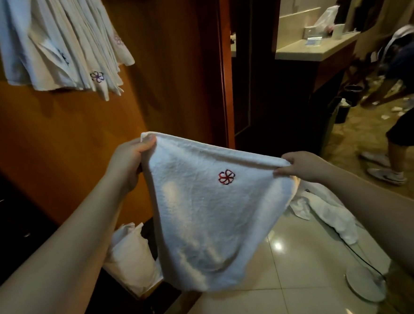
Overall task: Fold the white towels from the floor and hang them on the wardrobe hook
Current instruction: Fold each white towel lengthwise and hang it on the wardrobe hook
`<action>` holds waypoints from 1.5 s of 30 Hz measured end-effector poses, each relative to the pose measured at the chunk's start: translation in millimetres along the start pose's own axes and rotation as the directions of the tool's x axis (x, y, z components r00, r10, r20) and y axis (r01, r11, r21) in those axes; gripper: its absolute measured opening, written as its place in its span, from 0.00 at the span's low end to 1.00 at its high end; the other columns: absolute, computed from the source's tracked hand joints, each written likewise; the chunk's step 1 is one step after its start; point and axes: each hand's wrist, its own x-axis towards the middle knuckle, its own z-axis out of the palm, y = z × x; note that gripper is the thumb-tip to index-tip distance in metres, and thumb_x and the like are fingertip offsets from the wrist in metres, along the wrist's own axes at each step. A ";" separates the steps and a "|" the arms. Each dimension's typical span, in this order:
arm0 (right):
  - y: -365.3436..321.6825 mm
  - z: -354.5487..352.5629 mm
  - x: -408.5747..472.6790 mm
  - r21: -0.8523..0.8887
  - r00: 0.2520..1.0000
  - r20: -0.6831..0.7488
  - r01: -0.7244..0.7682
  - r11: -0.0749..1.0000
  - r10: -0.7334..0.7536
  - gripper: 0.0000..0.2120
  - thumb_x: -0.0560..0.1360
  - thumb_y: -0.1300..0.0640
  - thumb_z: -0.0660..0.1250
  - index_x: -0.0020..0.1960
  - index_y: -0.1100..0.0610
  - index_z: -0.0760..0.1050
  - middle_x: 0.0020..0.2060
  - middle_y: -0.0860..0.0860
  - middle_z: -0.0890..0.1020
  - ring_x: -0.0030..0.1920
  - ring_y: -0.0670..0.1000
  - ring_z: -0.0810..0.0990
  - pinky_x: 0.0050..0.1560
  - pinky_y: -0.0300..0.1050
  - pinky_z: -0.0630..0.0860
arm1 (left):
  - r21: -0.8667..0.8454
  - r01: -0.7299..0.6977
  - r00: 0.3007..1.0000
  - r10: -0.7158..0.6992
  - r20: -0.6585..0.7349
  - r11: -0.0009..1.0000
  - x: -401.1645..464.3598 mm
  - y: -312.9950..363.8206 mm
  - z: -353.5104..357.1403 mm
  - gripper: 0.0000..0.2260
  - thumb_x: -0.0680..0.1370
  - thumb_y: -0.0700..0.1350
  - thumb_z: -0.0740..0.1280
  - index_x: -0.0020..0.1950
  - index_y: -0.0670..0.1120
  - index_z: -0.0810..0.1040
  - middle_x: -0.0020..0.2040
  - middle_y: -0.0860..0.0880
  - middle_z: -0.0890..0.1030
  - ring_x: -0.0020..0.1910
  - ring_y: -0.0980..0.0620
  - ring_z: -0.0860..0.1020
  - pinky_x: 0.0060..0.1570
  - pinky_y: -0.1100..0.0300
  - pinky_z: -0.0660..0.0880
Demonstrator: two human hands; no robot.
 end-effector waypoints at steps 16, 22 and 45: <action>-54.6 12.1 -18.7 0.333 0.999 -0.040 0.030 0.942 -0.018 0.13 0.81 0.41 0.63 0.63 0.41 0.77 0.46 0.37 0.81 0.44 0.40 0.79 0.42 0.39 0.75 | -0.507 0.186 0.948 -0.290 -0.134 0.841 -45.5 -53.7 18.6 0.15 0.76 0.48 0.73 0.60 0.43 0.80 0.48 0.47 0.87 0.46 0.48 0.87 0.34 0.56 0.82; -98.7 37.5 -59.0 0.866 1.000 -0.018 0.017 0.500 -0.002 0.13 0.74 0.50 0.64 0.52 0.39 0.85 0.28 0.45 0.78 0.27 0.44 0.73 0.25 0.39 0.66 | -0.478 0.110 0.977 -0.182 -0.108 0.872 -81.6 -63.5 72.9 0.14 0.82 0.50 0.66 0.58 0.41 0.83 0.51 0.44 0.87 0.50 0.47 0.86 0.39 0.58 0.81; -137.0 43.2 -131.0 0.724 0.962 -0.255 0.254 0.641 -0.092 0.05 0.74 0.54 0.76 0.42 0.44 0.83 0.35 0.44 0.86 0.39 0.40 0.84 0.42 0.28 0.75 | -0.074 0.071 0.963 -0.049 0.266 0.995 -147.3 -71.2 105.6 0.13 0.79 0.51 0.61 0.55 0.56 0.85 0.49 0.49 0.86 0.49 0.53 0.84 0.43 0.63 0.79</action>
